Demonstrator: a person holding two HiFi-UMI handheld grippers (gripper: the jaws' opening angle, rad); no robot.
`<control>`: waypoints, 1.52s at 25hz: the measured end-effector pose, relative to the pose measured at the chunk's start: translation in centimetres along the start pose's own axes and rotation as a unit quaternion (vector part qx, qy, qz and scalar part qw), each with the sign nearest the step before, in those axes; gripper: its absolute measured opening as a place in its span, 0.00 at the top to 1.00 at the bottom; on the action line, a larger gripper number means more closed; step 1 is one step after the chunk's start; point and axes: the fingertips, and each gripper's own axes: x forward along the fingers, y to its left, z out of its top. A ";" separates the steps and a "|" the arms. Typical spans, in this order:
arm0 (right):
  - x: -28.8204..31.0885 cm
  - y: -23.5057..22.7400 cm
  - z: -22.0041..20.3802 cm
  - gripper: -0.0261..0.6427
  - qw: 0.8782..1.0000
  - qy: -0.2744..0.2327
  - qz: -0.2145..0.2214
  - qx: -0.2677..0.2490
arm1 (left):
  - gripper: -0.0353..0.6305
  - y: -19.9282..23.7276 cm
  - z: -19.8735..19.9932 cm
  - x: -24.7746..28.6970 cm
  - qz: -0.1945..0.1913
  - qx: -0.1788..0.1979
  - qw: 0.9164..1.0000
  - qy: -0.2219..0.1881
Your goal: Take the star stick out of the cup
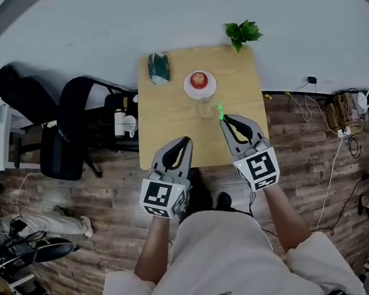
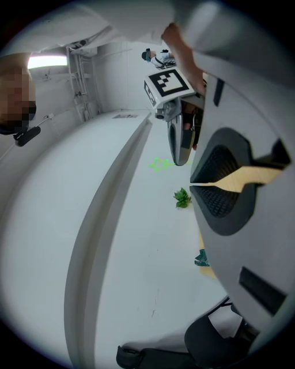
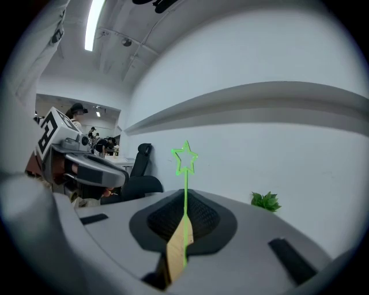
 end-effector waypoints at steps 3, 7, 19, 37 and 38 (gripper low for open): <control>-3.0 0.0 0.2 0.94 1.000 -0.007 0.009 0.009 | 0.92 -2.2 0.1 -0.8 0.006 0.000 1.000 -0.007; -6.9 -0.2 0.3 0.94 0.999 -0.017 0.012 0.038 | 0.92 -5.0 -0.1 -1.9 0.011 -0.004 1.000 -0.012; -16.1 1.4 0.6 0.94 0.993 -0.061 0.036 0.097 | 0.92 -11.0 -2.0 -6.3 0.035 -0.014 0.999 -0.020; -21.0 1.6 1.3 0.94 0.983 -0.104 0.049 0.141 | 0.92 -14.9 -0.1 -7.6 0.026 -0.002 0.998 -0.050; -21.1 1.6 1.3 0.94 0.983 -0.103 0.050 0.140 | 0.92 -14.9 0.0 -7.6 0.026 -0.001 0.998 -0.050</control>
